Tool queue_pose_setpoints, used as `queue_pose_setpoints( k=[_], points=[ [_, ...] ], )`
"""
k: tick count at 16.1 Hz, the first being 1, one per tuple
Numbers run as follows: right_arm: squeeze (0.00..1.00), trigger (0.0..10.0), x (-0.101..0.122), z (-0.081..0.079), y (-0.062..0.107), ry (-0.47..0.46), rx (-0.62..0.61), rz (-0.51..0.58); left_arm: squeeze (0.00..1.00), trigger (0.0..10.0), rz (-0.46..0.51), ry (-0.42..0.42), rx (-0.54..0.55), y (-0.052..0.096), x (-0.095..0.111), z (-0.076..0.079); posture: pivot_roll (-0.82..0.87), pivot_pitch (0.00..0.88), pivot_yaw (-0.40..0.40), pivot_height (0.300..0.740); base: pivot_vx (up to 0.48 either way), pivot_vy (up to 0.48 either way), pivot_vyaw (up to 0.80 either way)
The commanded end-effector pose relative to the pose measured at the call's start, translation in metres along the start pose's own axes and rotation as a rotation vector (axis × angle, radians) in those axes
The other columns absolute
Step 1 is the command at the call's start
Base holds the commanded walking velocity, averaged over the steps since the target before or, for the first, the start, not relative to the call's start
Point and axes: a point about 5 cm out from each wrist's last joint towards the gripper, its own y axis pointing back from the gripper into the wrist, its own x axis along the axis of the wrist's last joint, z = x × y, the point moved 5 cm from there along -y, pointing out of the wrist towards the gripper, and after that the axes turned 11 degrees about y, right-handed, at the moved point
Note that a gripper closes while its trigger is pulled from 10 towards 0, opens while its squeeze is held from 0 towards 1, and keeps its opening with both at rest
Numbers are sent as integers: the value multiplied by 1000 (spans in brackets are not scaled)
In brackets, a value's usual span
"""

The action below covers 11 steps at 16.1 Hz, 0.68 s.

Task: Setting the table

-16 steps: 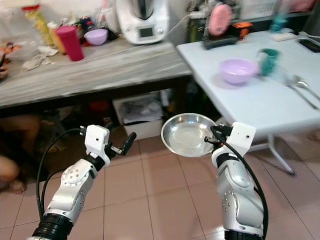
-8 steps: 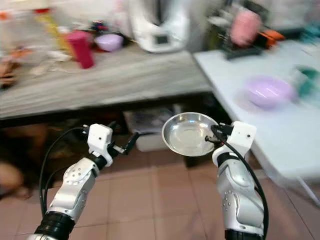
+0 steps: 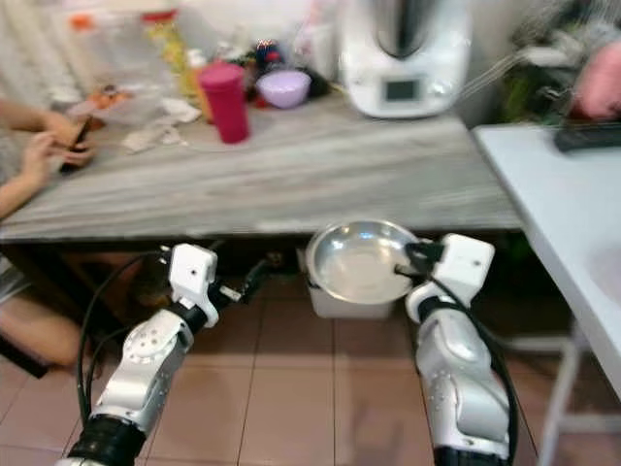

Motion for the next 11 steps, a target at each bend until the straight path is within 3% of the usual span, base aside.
queue_pose_setpoints(
  k=[1,8,11],
  points=[
    [0,10000,11,-12,-1,-13,28,42,0,10000,6,-20,10,2,5,-8,-304,0,66,740,431,0,0],
    [0,10000,12,-7,-3,6,1,47,0,10000,-2,-15,-7,4,1,-4,-293,0,57,740,419,0,0],
    [0,10000,11,-4,-4,15,-23,43,0,10000,19,11,-20,6,4,1,-291,0,61,740,0,0,0]
  ],
)
